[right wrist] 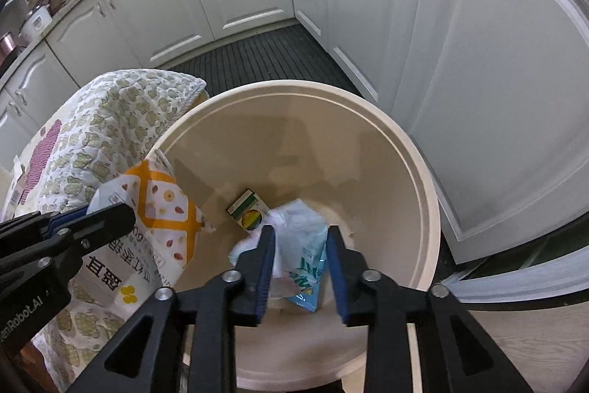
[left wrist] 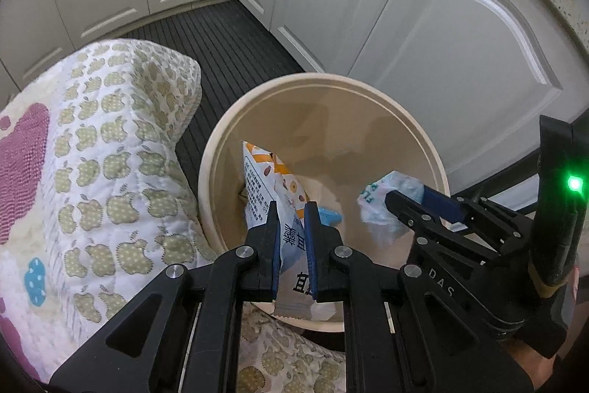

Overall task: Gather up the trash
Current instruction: 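Open both tools to drop the wrappers into the bucket, then move both tools back over the table toward the milk carton, then grasp the green towel with the left tool while the right tool grasps the milk carton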

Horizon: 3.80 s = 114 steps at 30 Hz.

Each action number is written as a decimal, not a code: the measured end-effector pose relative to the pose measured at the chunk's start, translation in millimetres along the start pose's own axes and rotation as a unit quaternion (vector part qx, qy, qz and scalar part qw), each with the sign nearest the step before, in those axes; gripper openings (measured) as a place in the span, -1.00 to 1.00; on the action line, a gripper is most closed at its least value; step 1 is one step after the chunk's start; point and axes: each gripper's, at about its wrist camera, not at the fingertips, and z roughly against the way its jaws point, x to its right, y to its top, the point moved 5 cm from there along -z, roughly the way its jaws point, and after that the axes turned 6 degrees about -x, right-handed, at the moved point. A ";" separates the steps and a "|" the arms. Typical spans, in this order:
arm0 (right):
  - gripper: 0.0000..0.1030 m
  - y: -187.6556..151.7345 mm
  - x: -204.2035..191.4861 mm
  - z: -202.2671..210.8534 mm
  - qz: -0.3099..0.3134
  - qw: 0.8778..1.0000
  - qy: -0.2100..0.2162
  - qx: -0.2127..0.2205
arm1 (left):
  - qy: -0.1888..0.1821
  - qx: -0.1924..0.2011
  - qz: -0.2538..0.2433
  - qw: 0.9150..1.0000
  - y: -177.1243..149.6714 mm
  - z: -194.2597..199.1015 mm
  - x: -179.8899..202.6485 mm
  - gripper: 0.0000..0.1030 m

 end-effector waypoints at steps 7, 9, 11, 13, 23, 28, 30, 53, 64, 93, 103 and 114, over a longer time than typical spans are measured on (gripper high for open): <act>-0.26 -0.6 -0.3 5.6 -0.003 1.000 0.001 0.007 | -0.018 0.000 0.005 1.000 -1.3 0.1 2.1 -0.52; -0.25 -0.2 -3.0 8.8 -0.004 1.000 0.003 0.011 | -0.024 0.007 0.005 1.000 -3.0 6.4 1.1 -0.29; -0.20 -1.1 -4.1 15.3 -0.004 1.000 0.003 0.017 | -0.028 0.014 0.007 1.000 -3.7 13.0 -0.8 -0.22; -0.18 -0.7 -6.3 22.0 -0.006 1.000 0.004 0.025 | -0.028 0.020 0.007 0.999 -4.1 20.5 -3.2 -0.22; -0.15 -0.6 -32.0 58.5 0.004 0.998 0.007 0.064 | -0.010 0.055 0.028 0.998 -12.8 67.7 -30.4 -0.22; 0.03 -2.8 -62.5 80.9 0.022 0.996 0.016 0.087 | 0.003 0.079 0.038 0.996 -21.9 97.4 -48.7 -0.22; 0.13 -3.7 -73.9 88.2 0.029 0.995 0.019 0.097 | 0.006 0.089 0.046 0.995 -26.2 108.7 -58.3 -0.21; 0.29 -34.6 -245.0 131.9 0.148 0.977 0.091 0.121 | 0.089 0.170 0.126 0.973 -125.9 230.3 -196.5 -0.21; 0.31 -51.4 -313.8 141.1 0.188 0.968 0.110 0.123 | 0.104 0.187 0.163 0.963 -165.4 261.3 -253.5 -0.21; 0.43 -82.9 -399.8 146.2 0.252 0.949 0.138 0.126 | 0.108 0.221 0.226 0.943 -237.6 299.5 -337.6 0.05; 0.44 -84.2 -406.4 153.4 0.255 0.946 0.149 0.132 | 0.118 0.234 0.217 0.940 -239.5 305.5 -338.6 0.05; 0.44 -90.3 -427.8 146.2 0.278 0.942 0.159 0.104 | 0.112 0.222 0.219 0.944 -245.8 304.3 -355.2 0.06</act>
